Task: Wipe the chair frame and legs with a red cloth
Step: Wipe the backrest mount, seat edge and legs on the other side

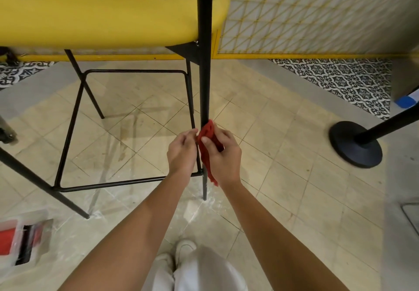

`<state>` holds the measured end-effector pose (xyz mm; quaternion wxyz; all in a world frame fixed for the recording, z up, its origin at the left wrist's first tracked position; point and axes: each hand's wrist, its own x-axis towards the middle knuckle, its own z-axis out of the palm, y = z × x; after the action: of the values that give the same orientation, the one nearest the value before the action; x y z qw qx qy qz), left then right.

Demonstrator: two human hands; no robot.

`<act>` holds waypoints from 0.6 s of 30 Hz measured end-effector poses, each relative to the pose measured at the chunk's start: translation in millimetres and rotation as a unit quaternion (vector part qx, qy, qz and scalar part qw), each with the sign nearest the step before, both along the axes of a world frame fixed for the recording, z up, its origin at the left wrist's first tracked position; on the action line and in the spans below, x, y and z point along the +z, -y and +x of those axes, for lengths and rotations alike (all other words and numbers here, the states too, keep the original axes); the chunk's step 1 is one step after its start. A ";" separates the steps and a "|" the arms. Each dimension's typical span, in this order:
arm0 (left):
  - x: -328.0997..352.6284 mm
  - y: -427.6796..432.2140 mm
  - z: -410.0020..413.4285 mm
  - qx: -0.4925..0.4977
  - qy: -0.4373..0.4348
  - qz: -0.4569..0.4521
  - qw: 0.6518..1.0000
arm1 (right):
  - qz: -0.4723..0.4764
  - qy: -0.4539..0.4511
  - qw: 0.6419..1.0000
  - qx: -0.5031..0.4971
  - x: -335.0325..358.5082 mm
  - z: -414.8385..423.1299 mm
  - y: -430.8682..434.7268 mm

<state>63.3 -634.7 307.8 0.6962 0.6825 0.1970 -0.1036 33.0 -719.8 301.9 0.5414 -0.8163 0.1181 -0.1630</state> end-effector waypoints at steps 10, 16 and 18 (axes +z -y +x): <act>-12.8 -0.3 2.4 -0.015 -0.002 0.019 1.000 | -0.064 -0.095 0.993 0.023 -40.2 -6.7 5.7; -34.3 1.9 1.5 -0.039 -0.015 0.045 0.998 | -0.075 -0.135 0.988 0.032 -69.2 -8.2 10.9; -42.9 3.3 0.6 -0.042 -0.024 0.048 0.998 | -0.075 -0.164 0.982 0.049 -78.0 -8.2 14.4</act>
<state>63.9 -638.0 264.8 0.6523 0.7204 0.1898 -0.1398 24.8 -734.2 223.9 0.4594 -0.8749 0.1528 -0.0089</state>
